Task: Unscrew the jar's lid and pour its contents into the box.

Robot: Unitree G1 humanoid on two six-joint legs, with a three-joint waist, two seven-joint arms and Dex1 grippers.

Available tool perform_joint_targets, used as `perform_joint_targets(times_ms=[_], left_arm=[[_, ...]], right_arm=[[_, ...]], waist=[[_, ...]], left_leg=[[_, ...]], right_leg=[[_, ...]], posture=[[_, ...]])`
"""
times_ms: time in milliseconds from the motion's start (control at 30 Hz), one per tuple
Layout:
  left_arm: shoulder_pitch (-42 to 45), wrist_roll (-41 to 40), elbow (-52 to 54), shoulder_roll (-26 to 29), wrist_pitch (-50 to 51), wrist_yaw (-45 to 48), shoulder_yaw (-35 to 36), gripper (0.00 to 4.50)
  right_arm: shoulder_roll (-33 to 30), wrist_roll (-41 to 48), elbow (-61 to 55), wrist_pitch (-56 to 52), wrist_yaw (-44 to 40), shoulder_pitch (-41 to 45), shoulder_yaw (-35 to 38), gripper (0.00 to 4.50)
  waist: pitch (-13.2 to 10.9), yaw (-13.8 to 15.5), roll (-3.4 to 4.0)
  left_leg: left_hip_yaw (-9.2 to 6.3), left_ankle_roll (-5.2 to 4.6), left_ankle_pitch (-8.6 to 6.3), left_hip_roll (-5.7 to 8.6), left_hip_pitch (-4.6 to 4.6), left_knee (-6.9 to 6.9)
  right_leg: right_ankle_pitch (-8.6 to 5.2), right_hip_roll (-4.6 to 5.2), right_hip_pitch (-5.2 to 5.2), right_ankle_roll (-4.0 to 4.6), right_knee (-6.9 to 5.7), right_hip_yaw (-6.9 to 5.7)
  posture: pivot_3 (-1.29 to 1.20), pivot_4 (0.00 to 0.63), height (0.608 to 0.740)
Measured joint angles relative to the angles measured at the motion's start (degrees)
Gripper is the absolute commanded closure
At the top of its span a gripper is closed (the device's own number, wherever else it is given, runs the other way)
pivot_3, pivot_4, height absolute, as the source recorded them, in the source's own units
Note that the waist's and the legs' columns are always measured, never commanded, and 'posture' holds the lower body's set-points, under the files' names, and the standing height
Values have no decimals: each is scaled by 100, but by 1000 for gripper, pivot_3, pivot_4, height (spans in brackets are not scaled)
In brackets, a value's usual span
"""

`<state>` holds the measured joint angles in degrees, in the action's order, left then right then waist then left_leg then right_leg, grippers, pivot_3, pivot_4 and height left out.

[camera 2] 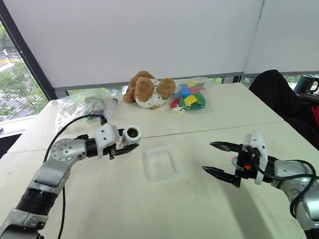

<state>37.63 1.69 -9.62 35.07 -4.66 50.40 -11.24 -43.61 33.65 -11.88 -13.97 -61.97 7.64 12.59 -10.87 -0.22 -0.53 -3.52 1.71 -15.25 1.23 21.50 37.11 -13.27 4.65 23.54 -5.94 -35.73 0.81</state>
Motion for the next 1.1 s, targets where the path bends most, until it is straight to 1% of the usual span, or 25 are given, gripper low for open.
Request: perform_joint_targets(times_ms=[100, 133, 233, 367, 500, 600, 667, 733, 800, 867, 967, 1100], left_arm=[[361, 951, -565, -220, -1095, -755, -388, 2430], [398, 1177, -656, -232, -1352, -946, -445, 2430], [629, 2214, -1136, -212, -2109, -1786, -836, 2430], [833, 3206, -1556, -283, -2681, -2943, -1075, 2430], [1219, 4695, -1731, -250, -2981, -4729, -1501, 2430], [1514, 5981, -1763, -183, -2938, -6122, -2026, 2430], [1636, 6677, -1872, -161, -2778, -6913, -2374, 2430], [1736, 7421, -2101, -243, -2317, -7741, -2757, 2430], [1764, 7942, -2403, -398, -1893, -8283, -3090, 2430], [1766, 8172, -2535, -486, -1637, -8601, -3247, 2430], [1852, 8576, -2623, -612, -981, -9125, -3389, 2430], [1869, 8896, -2758, -698, -380, -9674, -3565, 2430]], right_arm=[[48, -22, -83, -81, 115, 14, -119, 24], [51, -23, -96, -81, 134, 8, -123, 24], [54, -29, -133, -82, 200, -57, -117, 24], [73, -30, -159, -82, 297, -140, -107, 24], [149, -29, -266, -82, 439, -328, -77, 24], [204, -28, -390, -82, 537, -436, -73, 24], [208, -28, -417, -82, 581, -468, -71, 24], [220, -27, -421, -83, 642, -524, -63, 24], [253, -26, -427, -83, 690, -545, -62, 24], [260, -25, -431, -83, 718, -557, -62, 24], [315, -25, -480, -83, 778, -563, -62, 24], [347, -23, -579, -83, 828, -563, -64, 24]], waist=[[-1, 65, -2], [-1, 77, -2], [-1, 90, -2], [-3, 91, -4], [-4, 96, -7], [-5, 95, -8], [-5, 90, -8], [-5, 91, -8], [-5, 88, -9], [-6, 89, -11], [-6, 103, -11], [-6, 93, -12]], left_leg=[[2, 0, 0, 1, 5, -1], [4, 0, -1, 1, 6, -2], [5, -3, -3, 1, 8, -3], [5, -4, -3, 1, 9, -2], [5, -4, -3, 2, 10, -1], [6, -3, -3, 3, 9, -1], [7, -3, -3, 3, 8, -1], [7, -3, -3, 3, 7, -1], [7, -3, -3, 4, 8, -1], [7, -3, -3, 4, 9, -1], [7, -3, -3, 5, 10, 2], [6, -3, -3, 5, 9, 0]], right_leg=[[8, 1, -4, -10, 24, 1], [9, 1, -5, -13, 28, 2], [14, 1, -6, -22, 37, 3], [17, 1, -6, -26, 38, 2], [22, 1, -7, -37, 39, 2], [24, 2, -9, -42, 40, 3], [24, 2, -10, -43, 39, 2], [24, 2, -10, -44, 39, 2], [23, 2, -10, -46, 38, 1], [23, 2, -9, -47, 38, 1], [24, 3, -10, -49, 37, 0], [24, 3, -9, -51, 36, 0]], posture=[[0, 150, 740], [0, 150, 740], [0, 150, 740], [0, 150, 740], [0, 150, 740], [0, 150, 740], [0, 150, 740], [0, 150, 740], [0, 150, 740], [0, 150, 740], [0, 150, 740], [0, 150, 740]])
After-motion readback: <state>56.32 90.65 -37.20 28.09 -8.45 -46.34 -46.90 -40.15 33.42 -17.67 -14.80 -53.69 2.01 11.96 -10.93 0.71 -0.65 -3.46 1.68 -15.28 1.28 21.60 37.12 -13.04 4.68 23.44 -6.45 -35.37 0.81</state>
